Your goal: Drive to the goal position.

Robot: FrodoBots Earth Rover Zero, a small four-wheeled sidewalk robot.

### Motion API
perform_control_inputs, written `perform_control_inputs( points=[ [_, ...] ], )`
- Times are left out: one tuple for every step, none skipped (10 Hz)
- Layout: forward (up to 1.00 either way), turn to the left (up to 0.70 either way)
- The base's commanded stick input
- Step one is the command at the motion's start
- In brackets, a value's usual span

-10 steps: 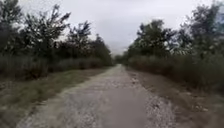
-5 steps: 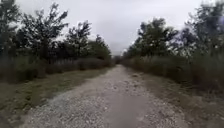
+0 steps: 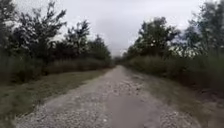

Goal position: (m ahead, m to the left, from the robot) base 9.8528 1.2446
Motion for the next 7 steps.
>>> perform_control_inputs(
  points=[
    [0.5,0.0],
    [0.5,0.0],
    [0.5,0.0],
    [0.5,0.0],
    [0.5,0.0],
    [0.5,0.0],
    [0.5,0.0]
  ],
)
